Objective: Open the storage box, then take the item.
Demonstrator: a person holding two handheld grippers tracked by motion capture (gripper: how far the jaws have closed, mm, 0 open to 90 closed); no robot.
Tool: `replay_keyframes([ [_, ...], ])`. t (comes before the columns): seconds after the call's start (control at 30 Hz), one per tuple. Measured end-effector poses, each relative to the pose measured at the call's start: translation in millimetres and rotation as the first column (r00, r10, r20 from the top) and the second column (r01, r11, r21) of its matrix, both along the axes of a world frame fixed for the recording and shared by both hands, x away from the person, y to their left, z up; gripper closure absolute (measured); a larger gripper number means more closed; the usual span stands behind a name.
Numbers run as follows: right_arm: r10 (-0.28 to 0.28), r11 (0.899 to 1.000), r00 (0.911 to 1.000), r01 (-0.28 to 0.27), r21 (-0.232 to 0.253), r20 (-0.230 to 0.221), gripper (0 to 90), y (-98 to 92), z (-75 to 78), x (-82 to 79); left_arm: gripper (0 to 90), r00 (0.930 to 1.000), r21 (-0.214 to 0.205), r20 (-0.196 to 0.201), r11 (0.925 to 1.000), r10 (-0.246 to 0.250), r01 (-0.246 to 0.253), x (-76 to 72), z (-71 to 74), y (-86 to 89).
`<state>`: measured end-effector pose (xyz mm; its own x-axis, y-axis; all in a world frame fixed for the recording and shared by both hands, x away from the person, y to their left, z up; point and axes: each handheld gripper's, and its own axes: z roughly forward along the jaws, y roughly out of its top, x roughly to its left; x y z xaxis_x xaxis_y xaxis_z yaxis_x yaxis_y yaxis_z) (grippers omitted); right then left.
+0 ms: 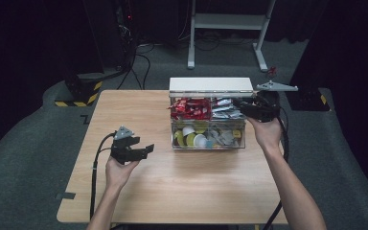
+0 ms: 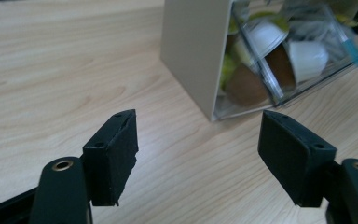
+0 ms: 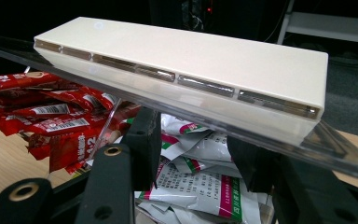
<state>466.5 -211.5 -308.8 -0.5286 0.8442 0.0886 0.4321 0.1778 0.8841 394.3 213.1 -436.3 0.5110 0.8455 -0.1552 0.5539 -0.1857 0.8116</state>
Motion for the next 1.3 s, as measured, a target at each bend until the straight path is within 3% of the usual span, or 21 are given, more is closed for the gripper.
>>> replay_keyframes([
  [0.4, 0.007, 1.000, 1.0000, -0.007, 0.000, -0.005, 55.1, -1.0, 0.7, 0.7, 35.7, 0.9974, -0.031, 0.069, 0.9993, -0.021, 0.023, 6.3, 24.9, -9.7],
  [0.6, 0.016, 1.000, 0.9998, -0.015, 0.015, -0.012, 55.1, -3.2, 1.3, 1.1, 38.0, 0.9962, -0.033, 0.063, 0.9975, -0.061, 0.063, 11.8, 38.2, -17.2],
  [0.7, 0.017, 1.000, 0.9997, -0.017, 0.018, -0.020, 55.0, -3.5, 2.0, 1.4, 39.6, 0.9945, -0.035, 0.078, 0.9968, -0.069, 0.072, 12.7, 46.6, -20.7],
  [0.87, 0.017, 1.000, 0.9997, -0.016, 0.015, -0.018, 55.0, -3.3, 2.5, 1.7, 40.7, 0.9927, -0.037, 0.107, 0.9974, -0.057, 0.061, 17.3, 57.6, -24.5],
  [0.93, 0.017, 1.000, 0.9997, -0.016, 0.014, -0.018, 55.0, -3.1, 3.0, 1.7, 41.2, 0.9918, -0.020, 0.116, 0.9983, -0.052, 0.055, 19.4, 60.4, -27.1],
  [1.07, 0.015, 1.000, 0.9997, -0.015, 0.009, -0.017, 55.1, -3.2, 3.2, 1.2, 41.0, 0.9901, -0.044, 0.130, 0.9973, -0.053, 0.059, 23.0, 65.1, -30.5],
  [1.3, 0.015, 1.000, 0.9998, -0.015, 0.009, -0.016, 55.1, -3.3, 3.6, 1.3, 41.0, 0.9867, -0.049, 0.152, 0.9967, -0.057, 0.065, 24.7, 76.2, -36.2],
])
